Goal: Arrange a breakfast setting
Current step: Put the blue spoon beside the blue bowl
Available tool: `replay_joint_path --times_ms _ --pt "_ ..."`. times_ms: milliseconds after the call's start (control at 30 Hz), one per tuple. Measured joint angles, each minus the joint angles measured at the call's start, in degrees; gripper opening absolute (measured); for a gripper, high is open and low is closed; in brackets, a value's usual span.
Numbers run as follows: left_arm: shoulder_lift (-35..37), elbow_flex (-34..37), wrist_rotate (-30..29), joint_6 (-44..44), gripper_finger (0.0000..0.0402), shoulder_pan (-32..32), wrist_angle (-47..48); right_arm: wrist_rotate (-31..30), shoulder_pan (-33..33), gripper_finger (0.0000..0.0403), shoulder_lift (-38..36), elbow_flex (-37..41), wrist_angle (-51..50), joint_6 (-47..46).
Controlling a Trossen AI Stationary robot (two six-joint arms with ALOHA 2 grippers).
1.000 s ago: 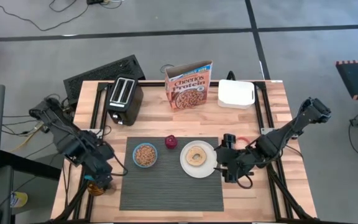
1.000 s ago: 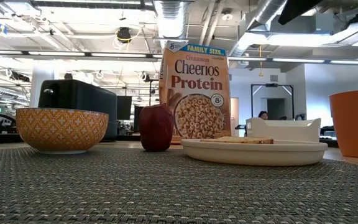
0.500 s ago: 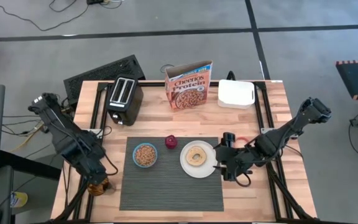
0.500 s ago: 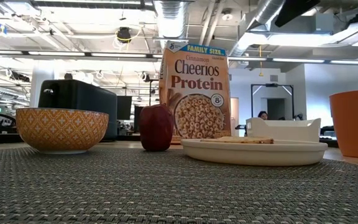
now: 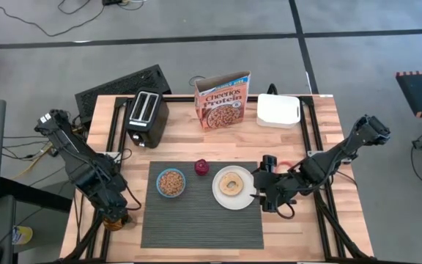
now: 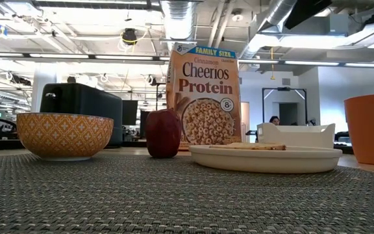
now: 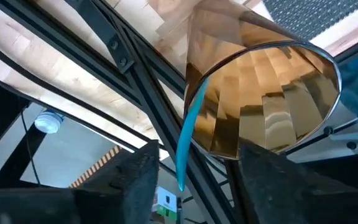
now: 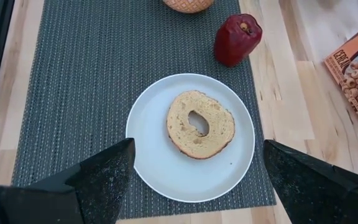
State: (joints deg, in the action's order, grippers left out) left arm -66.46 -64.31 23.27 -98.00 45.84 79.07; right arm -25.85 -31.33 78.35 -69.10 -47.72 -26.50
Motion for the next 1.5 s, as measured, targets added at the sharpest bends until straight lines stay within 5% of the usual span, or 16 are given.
replay_joint_path --times_ms 367,667,1500 --pt "0.0 0.0 -0.09 1.39 0.0078 0.0 -0.08 0.0 0.0 0.038 0.0 0.0 0.01 0.0" --pt "0.0 0.0 -0.07 1.38 0.0018 0.0 -0.19 0.0 0.0 0.038 0.0 0.0 0.02 0.0" --pt "-0.04 -7.83 2.49 -1.5 0.0 -0.02 2.34 0.0 0.0 0.038 0.0 -0.02 0.07 0.2"
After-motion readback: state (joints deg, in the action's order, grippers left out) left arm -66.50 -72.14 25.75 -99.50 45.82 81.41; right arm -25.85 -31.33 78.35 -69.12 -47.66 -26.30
